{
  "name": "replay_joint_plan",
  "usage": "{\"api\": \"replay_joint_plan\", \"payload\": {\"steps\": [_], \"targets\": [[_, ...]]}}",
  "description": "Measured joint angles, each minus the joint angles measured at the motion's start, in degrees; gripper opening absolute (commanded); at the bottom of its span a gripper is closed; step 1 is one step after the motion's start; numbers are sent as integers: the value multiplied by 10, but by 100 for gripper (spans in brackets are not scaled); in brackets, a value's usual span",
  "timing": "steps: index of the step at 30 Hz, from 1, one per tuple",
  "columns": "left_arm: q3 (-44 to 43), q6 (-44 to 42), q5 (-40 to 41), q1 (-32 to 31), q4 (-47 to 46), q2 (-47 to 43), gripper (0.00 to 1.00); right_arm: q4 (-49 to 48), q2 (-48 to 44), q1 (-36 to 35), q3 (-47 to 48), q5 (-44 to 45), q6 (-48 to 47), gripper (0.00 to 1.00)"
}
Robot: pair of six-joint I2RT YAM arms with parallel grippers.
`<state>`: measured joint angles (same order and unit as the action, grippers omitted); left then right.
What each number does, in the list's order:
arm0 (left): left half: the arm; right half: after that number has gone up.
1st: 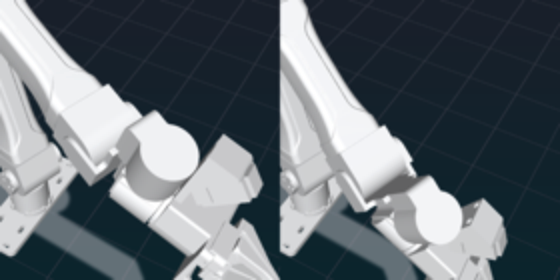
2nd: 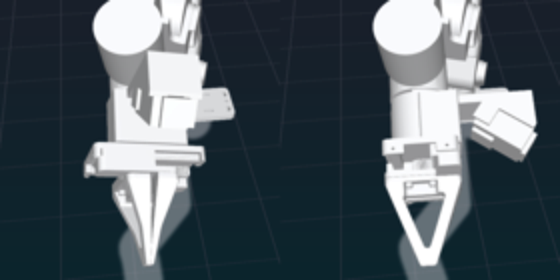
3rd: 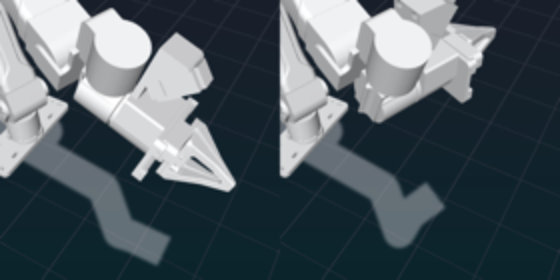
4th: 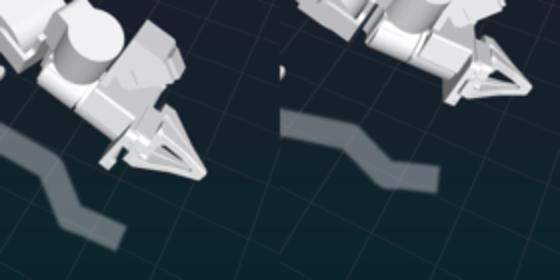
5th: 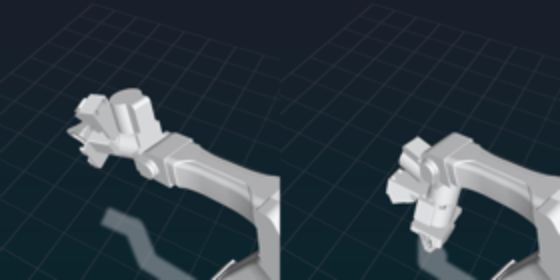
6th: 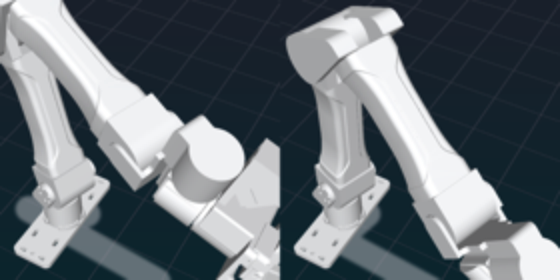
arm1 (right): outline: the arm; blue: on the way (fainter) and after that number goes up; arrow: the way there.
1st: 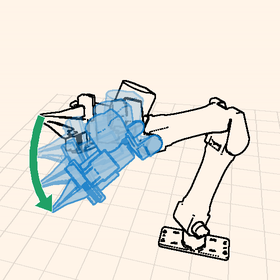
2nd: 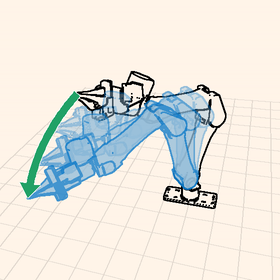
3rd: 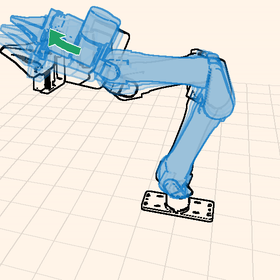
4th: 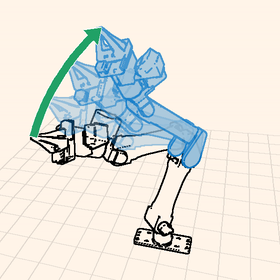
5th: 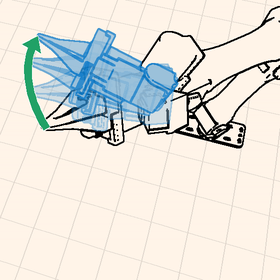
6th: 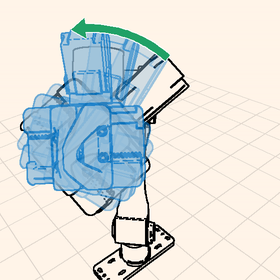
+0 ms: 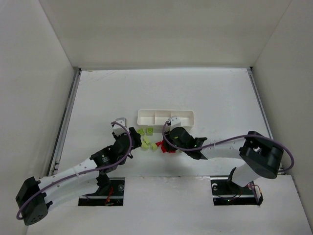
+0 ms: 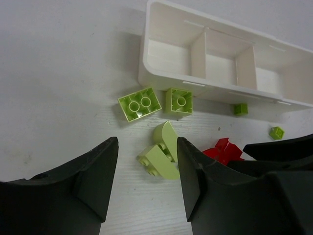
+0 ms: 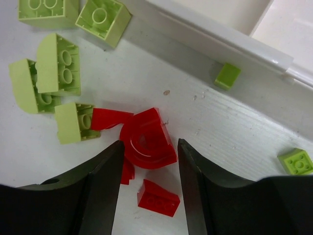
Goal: Sort the legos into containers by color
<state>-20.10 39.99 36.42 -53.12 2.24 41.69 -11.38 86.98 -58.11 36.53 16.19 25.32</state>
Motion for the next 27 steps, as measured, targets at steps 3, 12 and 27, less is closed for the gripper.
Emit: {"api": "replay_joint_plan", "payload": {"steps": [3,12,27], "targets": [[7,1,-8,4,-2,5,49,-3,13,3,4,1,-3,49],[27,5,-31,10,-26,-11,51,-15,35,7,12,2,-11,17],[38,24,-46,59,-21,-20,50,14,-27,12,104,21,-27,15]]}}
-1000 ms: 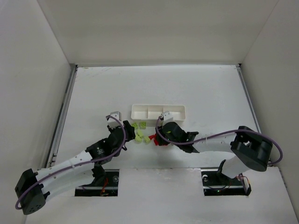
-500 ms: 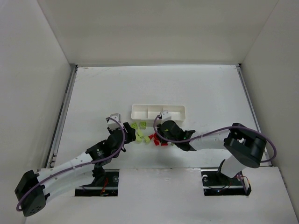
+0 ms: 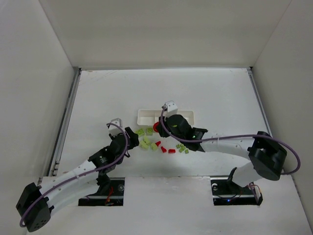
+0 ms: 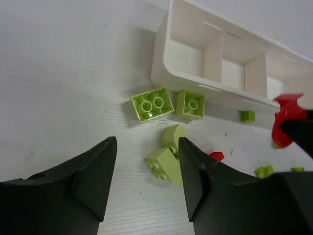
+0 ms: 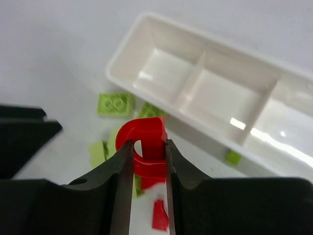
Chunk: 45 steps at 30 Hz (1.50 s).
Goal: Sort the legos into containers by color
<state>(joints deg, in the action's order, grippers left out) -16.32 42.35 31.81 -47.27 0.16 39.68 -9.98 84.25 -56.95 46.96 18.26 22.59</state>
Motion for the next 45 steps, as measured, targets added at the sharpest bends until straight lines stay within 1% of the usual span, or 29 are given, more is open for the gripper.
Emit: {"api": "replay_joint_plan", "payload": {"steps": [3,6,9,12,14,18,21,24,27,29,31,32,35,41,44,45], "targets": [[4,8,-5,-2,1,-1,50,-9,53,9,74,0,-5,16],[10,19,-15,-9,11,0,53,-13,121,20,146,1,-15,17],[11,30,-26,-16,14,2,55,-12,176,26,189,2,-24,18],[14,39,-36,-24,13,13,56,-10,212,32,204,5,-29,19],[20,45,-45,-33,7,31,56,-6,228,37,206,7,-29,22],[26,51,-56,-40,-17,67,58,-5,234,41,218,7,-29,30],[26,56,-61,-46,-35,89,58,-7,234,44,232,7,-27,41],[27,58,-66,-49,-57,109,59,-9,234,44,237,5,-26,44],[27,58,-66,-52,-75,126,59,-9,234,44,237,3,-26,50],[27,58,-68,-52,-85,140,58,-10,234,44,236,2,-23,49],[27,59,-67,-54,-92,153,57,-12,233,44,233,1,-22,44],[27,60,-67,-56,-98,163,55,-14,231,44,227,-1,-20,39],[24,63,-66,-58,-115,177,54,-16,209,44,192,-2,-18,37],[19,62,-62,-56,-127,197,52,-27,91,39,72,-3,-10,42],[10,60,-61,-57,-133,213,46,-31,51,28,34,-2,0,51],[7,59,-60,-55,-137,221,44,-35,37,18,14,-3,3,52]]}}
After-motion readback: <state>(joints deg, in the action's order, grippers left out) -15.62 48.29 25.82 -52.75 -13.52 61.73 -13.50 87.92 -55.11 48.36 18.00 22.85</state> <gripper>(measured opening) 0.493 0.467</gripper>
